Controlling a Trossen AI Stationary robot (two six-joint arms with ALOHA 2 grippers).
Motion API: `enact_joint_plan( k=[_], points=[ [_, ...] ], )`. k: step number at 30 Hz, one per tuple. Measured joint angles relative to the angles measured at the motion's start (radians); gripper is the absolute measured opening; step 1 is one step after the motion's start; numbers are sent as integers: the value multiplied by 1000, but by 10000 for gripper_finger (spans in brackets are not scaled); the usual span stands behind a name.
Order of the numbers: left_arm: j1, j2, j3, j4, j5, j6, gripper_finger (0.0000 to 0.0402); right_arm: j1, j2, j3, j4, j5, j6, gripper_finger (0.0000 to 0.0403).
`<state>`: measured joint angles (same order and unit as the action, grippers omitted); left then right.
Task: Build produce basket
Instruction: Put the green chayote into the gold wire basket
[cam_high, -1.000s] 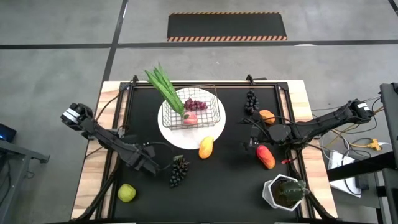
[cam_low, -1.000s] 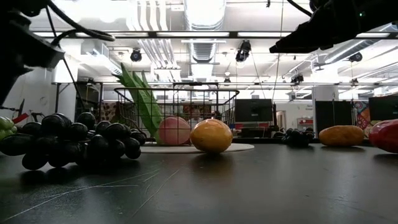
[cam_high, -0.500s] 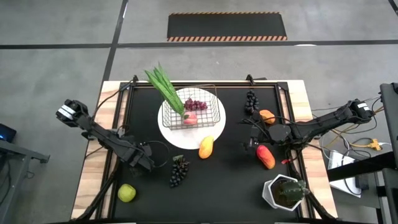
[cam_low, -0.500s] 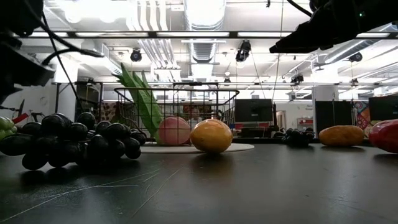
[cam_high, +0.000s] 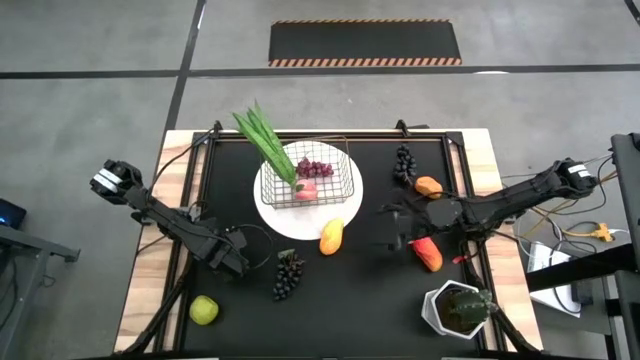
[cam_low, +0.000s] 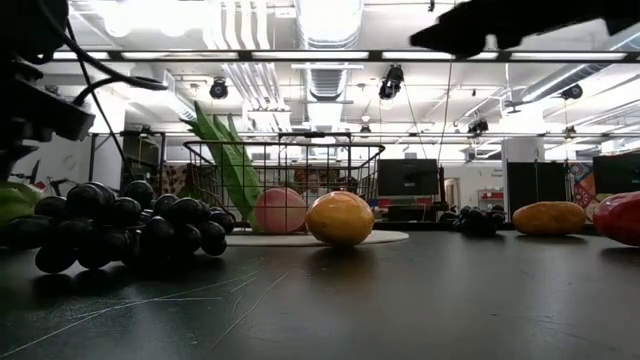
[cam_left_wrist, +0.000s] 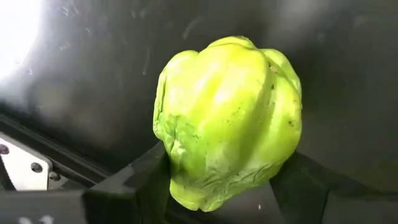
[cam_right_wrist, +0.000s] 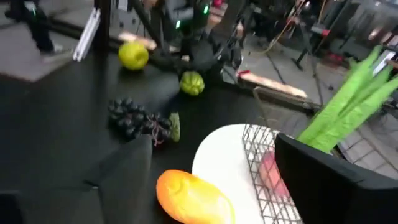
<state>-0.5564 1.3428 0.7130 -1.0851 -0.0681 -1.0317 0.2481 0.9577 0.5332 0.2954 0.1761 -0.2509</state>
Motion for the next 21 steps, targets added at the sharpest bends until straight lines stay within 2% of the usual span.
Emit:
enact_joint_plan(
  k=[2, 8, 15, 21],
  points=[
    [0, 1, 11, 10, -39, -23, 205, 0, 72, 47, 0, -5, -9, 297],
    [0, 1, 40, 10, -116, -36, 205, 0, 294, 209, -3, -106, -24, 195],
    [0, 1, 46, 3, -138, -35, 205, 0, 547, 371, 4, -106, -12, 85],
    [0, 1, 46, 3, -148, -35, 205, 0, 730, 479, 1, -106, -21, 20]
  ],
)
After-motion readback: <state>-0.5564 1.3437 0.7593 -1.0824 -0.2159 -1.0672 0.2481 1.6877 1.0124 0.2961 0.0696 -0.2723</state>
